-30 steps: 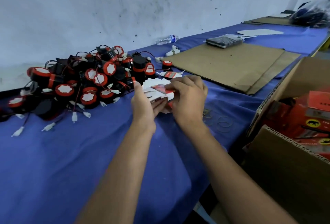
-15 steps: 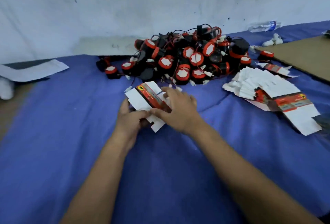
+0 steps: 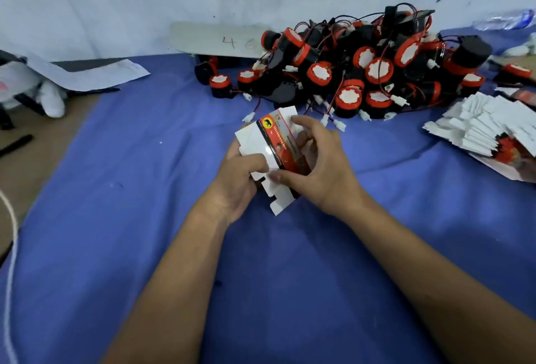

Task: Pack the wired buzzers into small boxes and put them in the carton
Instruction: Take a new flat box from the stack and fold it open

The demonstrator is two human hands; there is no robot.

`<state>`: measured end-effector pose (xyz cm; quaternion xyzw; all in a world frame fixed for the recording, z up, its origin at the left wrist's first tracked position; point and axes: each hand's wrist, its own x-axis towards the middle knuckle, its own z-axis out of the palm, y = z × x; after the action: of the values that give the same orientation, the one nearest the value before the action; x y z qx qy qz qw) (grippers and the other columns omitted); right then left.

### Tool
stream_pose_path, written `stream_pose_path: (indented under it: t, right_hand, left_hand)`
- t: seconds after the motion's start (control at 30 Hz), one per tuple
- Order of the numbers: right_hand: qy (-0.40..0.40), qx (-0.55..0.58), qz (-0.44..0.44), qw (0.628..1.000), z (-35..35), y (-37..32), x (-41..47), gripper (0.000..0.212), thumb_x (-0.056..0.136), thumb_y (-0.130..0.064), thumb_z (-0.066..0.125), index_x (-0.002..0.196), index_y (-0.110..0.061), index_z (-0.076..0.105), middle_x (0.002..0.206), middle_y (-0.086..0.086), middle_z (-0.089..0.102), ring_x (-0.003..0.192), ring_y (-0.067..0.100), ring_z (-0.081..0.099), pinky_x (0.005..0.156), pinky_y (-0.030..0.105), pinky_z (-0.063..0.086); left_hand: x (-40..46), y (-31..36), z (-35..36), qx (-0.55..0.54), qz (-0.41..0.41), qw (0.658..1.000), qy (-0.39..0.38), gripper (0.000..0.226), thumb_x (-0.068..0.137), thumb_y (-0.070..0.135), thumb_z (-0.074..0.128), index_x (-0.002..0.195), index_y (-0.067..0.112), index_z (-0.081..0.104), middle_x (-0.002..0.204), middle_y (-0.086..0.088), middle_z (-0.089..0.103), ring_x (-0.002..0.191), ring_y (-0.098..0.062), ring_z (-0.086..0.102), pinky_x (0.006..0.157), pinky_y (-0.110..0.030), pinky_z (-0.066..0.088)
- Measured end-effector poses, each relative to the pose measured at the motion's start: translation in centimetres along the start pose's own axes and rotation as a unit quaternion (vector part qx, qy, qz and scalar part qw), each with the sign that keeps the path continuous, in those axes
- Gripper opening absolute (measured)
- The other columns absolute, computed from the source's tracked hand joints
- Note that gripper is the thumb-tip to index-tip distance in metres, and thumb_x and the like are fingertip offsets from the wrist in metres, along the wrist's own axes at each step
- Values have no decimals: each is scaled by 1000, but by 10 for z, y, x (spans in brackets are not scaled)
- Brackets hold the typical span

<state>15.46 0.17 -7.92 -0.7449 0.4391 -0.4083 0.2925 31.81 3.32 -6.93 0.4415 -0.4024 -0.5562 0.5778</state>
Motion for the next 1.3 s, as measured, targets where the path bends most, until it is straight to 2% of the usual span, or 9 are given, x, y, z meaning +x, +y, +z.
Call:
stream_pose_path:
  t: [0.13, 0.3, 0.43, 0.6, 0.73, 0.9, 0.97, 1.07, 1.3]
  right_hand:
    - [34, 123, 17, 992, -2, 0, 2, 63, 74, -18, 92, 123, -19, 53, 102, 4, 63, 79, -3, 55, 70, 9, 45]
    - [23, 212, 36, 976, -8, 3, 5, 11, 90, -21, 78, 99, -15, 74, 82, -3, 73, 74, 5, 64, 69, 23, 53]
    - [22, 255, 35, 966, -7, 3, 8, 44, 96, -39, 63, 79, 1, 62, 73, 14, 52, 70, 23, 46, 67, 38, 37]
    - [30, 282, 58, 957, -8, 4, 11, 54, 94, -52, 58, 96, 1, 69, 91, 21, 71, 84, 18, 61, 82, 37, 48]
    - [34, 297, 60, 952, -8, 5, 11, 40, 102, -44, 52, 94, -16, 79, 95, 1, 79, 91, 12, 71, 84, 21, 54]
    - [48, 320, 82, 943, -8, 2, 13, 59, 93, -61, 53, 101, -8, 78, 106, 15, 77, 111, 32, 69, 111, 50, 45]
    - [40, 311, 71, 947, -9, 4, 13, 57, 94, -64, 50, 92, -16, 81, 98, 8, 79, 102, 25, 73, 105, 40, 51]
    - [16, 308, 63, 949, -11, 4, 11, 56, 98, -62, 43, 74, -28, 81, 82, -4, 78, 81, 9, 74, 79, 19, 55]
    - [16, 177, 38, 983, -8, -2, 8, 81, 90, -72, 43, 79, 4, 66, 65, 10, 62, 60, 15, 51, 58, 33, 41]
  left_hand:
    - [-6, -4, 4, 40, -14, 998, -50, 67, 59, -6, 43, 119, 15, 66, 107, -8, 76, 101, -24, 74, 83, -39, 62]
    - [-4, -4, -1, -5, -34, 998, -56, 57, 63, -1, 45, 106, 23, 75, 102, -6, 77, 93, -23, 74, 77, -39, 63]
    - [-5, -4, -2, 1, -29, 997, -74, 47, 70, 1, 55, 112, 17, 71, 102, -9, 74, 93, -26, 71, 76, -38, 63]
    - [-7, -4, -3, 37, 5, 991, -125, 67, 79, -3, 67, 144, 9, 52, 136, -29, 60, 125, -46, 61, 107, -59, 49]
    - [-5, -4, -9, 49, 12, 985, -165, 78, 71, 2, 82, 142, 17, 54, 124, -10, 71, 121, -28, 62, 98, -41, 57]
    - [-2, -6, -14, 20, 14, 985, -171, 66, 70, 13, 83, 132, 28, 66, 126, -11, 70, 111, -26, 69, 87, -34, 58]
    - [0, -7, -18, 16, 15, 985, -170, 68, 71, 14, 83, 135, 26, 64, 127, -12, 69, 110, -27, 69, 86, -35, 58]
    - [1, -7, -21, 13, 22, 985, -169, 66, 79, 13, 80, 141, 20, 59, 130, -13, 67, 113, -32, 67, 90, -41, 58]
    - [0, -17, 6, 185, 179, 966, 2, 26, 88, 18, 71, 114, 18, 69, 107, -3, 76, 104, -23, 72, 76, -31, 58]
